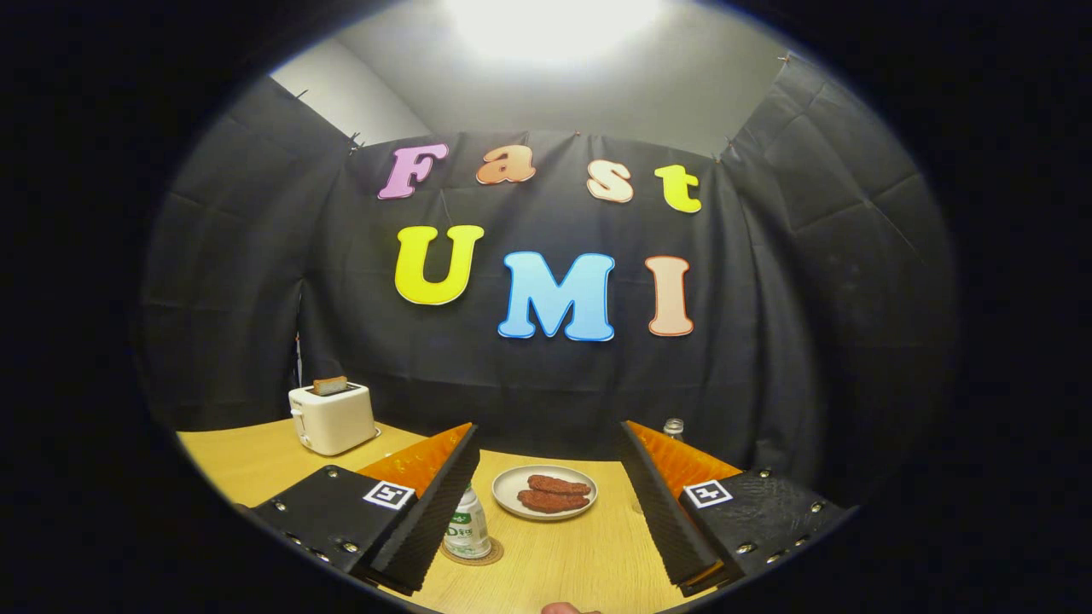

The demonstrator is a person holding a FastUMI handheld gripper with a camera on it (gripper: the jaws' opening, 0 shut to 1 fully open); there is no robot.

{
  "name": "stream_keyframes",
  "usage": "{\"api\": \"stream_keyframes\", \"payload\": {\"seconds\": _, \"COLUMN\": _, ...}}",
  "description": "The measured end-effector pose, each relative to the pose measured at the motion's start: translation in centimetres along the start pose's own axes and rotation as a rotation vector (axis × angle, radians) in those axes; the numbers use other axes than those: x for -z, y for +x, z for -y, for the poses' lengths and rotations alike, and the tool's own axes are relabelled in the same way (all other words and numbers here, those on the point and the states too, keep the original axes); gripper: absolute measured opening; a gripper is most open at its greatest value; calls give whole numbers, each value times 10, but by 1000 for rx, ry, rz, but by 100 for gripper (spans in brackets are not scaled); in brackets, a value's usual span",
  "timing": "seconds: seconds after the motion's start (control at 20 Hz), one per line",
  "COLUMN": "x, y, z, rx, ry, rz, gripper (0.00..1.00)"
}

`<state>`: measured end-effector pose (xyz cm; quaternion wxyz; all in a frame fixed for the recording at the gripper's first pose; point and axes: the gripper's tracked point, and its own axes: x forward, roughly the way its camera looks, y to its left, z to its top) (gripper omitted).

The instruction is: Take the bottle from table, then pour the juice into the cup, finally place the bottle on the coaster

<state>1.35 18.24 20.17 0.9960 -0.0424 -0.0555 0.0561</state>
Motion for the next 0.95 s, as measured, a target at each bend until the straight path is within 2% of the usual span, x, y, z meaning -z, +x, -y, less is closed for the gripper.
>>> {"api": "stream_keyframes", "payload": {"seconds": 0.25, "x": 23, "y": -7, "z": 16, "rx": 3, "ry": 14, "rz": -20, "gripper": 99}}
{"api": "stream_keyframes", "payload": {"seconds": 0.65, "x": 61, "y": -18, "z": 43, "rx": -37, "ry": 42, "rz": -25, "gripper": 99}}
{"api": "stream_keyframes", "payload": {"seconds": 0.95, "x": 112, "y": -30, "z": 80, "rx": -17, "ry": 52, "rz": -58, "gripper": 99}}
